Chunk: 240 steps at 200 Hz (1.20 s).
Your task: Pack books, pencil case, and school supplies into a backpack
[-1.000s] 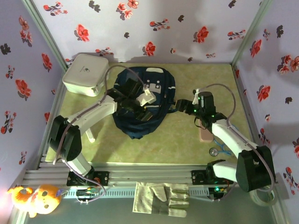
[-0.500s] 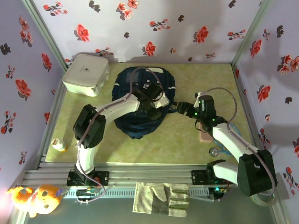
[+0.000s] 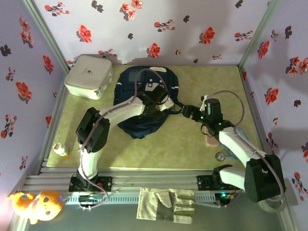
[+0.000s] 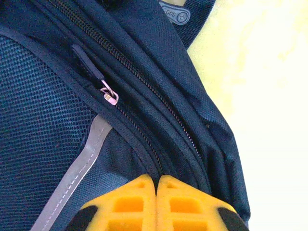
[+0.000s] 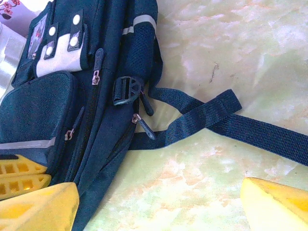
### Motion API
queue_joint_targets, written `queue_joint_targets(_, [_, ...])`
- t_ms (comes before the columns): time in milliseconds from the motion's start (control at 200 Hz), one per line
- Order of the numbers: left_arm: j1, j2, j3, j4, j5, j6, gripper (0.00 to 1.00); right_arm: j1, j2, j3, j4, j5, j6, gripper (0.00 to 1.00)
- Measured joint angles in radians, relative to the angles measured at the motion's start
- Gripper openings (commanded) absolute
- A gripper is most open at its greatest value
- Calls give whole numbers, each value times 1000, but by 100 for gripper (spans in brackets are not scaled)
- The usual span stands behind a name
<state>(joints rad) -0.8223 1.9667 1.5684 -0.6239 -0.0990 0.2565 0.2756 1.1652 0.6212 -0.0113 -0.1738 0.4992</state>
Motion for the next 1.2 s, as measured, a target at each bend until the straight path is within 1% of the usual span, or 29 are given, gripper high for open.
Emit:
queue_joint_targets(150, [2, -52, -11, 2, -12, -23, 0, 0, 1, 0, 1, -1, 3, 87])
queue_joint_targets(290, [10, -142, -75, 32, -17, -43, 0, 0, 28, 3, 9, -18, 9, 85])
queue_joint_targets(460, [17, -270, -180, 53, -12, -53, 0, 0, 106, 51, 17, -91, 22, 81])
queue_joint_targets(590, [17, -335, -236, 71, 8, -61, 0, 6, 191, 133, 47, -162, 53, 73])
queue_joint_targets(670, [17, -356, -256, 85, 24, -66, 0, 23, 254, 196, 59, -187, 61, 71])
queue_joint_targets(815, [17, -375, -281, 103, 38, -69, 0, 71, 368, 314, 58, -195, 56, 65])
queue_joint_targets(880, [17, -377, -285, 108, 43, -72, 0, 84, 423, 367, 56, -201, 51, 59])
queue_joint_targets(1030, [17, -377, -293, 116, 52, -72, 0, 86, 546, 483, 40, -216, 34, 52])
queue_joint_targets(1200, [17, -377, -294, 116, 59, -72, 0, 86, 665, 610, -7, -224, 5, 46])
